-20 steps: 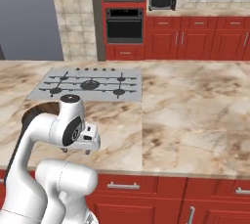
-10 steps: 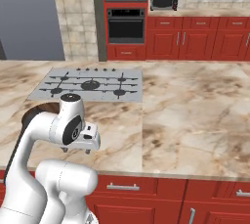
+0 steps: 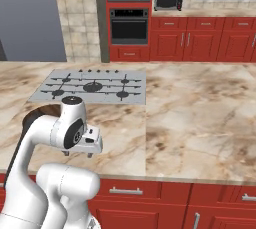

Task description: Pick the cup and bowl from the counter and place them on the counter next to the sink.

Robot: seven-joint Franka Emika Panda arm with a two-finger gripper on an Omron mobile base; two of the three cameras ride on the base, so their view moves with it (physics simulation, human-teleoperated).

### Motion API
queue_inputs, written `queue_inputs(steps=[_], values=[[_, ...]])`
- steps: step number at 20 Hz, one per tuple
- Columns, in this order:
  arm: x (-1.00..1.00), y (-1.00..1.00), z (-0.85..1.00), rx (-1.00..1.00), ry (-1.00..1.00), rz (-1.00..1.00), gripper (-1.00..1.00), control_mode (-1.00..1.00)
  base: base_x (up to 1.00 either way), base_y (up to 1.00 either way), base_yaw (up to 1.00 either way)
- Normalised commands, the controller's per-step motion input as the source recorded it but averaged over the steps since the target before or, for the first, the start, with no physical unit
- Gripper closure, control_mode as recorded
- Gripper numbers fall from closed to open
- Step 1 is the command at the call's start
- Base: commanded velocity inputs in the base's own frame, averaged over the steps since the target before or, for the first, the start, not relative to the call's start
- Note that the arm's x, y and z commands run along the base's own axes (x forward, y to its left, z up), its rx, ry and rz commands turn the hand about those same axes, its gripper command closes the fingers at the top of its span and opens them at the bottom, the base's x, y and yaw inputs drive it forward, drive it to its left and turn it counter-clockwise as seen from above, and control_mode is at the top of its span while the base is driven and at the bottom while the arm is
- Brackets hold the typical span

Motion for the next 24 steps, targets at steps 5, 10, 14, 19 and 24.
queue_inputs(steps=[5, 10, 14, 19, 24], values=[[0.0, 0.02, 0.01, 0.0, 0.0, -0.02, -1.0, -1.0, 0.0, 0.0, 0.0], [0.12, 0.41, 0.14, -0.1, 0.02, -0.04, -1.0, -1.0, 0.0, 0.0, 0.0], [0.35, 0.39, 0.4, -0.07, 0.0, -0.09, -1.0, -1.0, 0.0, 0.0, 0.0], [0.26, 0.48, 0.5, -0.01, -0.01, -0.08, -1.0, -1.0, 0.0, 0.0, 0.0], [0.34, 0.21, 0.24, 0.0, -0.09, -0.03, -1.0, -1.0, 0.0, 0.0, 0.0]])
